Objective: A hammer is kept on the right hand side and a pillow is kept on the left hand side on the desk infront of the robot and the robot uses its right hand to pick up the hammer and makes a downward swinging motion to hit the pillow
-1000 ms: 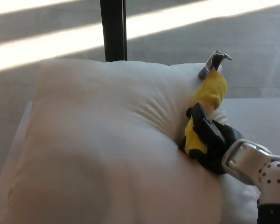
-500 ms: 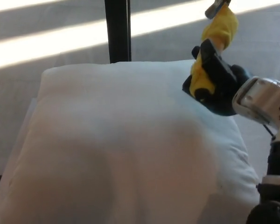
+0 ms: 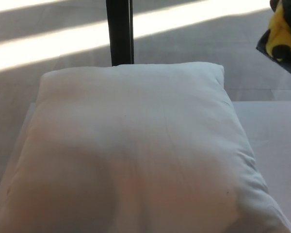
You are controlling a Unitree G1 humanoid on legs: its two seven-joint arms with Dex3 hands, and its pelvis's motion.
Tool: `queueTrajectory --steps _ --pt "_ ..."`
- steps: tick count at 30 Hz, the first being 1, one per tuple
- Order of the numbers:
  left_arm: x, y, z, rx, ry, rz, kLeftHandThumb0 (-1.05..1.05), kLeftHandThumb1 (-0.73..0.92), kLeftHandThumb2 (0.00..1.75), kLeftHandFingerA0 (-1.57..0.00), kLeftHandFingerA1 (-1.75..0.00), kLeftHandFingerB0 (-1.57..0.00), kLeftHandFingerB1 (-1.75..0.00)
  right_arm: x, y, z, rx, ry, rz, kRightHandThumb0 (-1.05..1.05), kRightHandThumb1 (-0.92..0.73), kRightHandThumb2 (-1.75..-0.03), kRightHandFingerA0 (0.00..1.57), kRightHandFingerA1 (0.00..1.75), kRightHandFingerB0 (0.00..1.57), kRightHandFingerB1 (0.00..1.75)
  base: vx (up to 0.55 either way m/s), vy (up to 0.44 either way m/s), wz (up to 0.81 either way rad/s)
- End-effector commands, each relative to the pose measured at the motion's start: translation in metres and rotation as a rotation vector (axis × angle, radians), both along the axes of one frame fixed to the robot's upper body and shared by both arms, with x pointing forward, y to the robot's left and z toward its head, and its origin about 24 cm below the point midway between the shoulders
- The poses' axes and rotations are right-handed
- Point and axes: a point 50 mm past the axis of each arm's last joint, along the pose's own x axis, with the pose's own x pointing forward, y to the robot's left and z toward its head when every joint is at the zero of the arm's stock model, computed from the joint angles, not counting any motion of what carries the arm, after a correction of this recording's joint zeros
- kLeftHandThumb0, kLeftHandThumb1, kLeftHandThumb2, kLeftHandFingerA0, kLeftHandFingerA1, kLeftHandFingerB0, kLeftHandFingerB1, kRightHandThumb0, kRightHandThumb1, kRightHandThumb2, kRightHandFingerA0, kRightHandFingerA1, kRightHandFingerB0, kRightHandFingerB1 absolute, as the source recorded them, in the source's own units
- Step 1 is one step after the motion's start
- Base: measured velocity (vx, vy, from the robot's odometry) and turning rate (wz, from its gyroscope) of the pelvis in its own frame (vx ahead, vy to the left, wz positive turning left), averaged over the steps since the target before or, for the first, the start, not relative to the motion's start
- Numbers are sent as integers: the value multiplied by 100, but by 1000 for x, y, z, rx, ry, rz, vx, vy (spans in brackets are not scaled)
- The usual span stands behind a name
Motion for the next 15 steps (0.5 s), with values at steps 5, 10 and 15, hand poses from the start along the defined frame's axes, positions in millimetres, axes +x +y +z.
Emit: queueTrajectory --steps 5,10,15 --pt "0 9 10 38 -5 -17 -60 65 60 -79 -57 -68 -55 -7 -68 -36 -176 107 -180 -33 -89 -77 106 175 74 170 0 0 0" --pt "2 9 10 31 -23 1 -58 66 60 -78 -59 -62 -54 -23 -92 -77 -302 201 -157 -25 -78 -97 104 175 71 175 0 0 0" --pt "2 9 10 35 -36 4 -60 65 60 -76 -59 -62 -54 -32 -100 -106 -493 260 -135 -22 -67 -110 98 175 77 156 0 0 0"
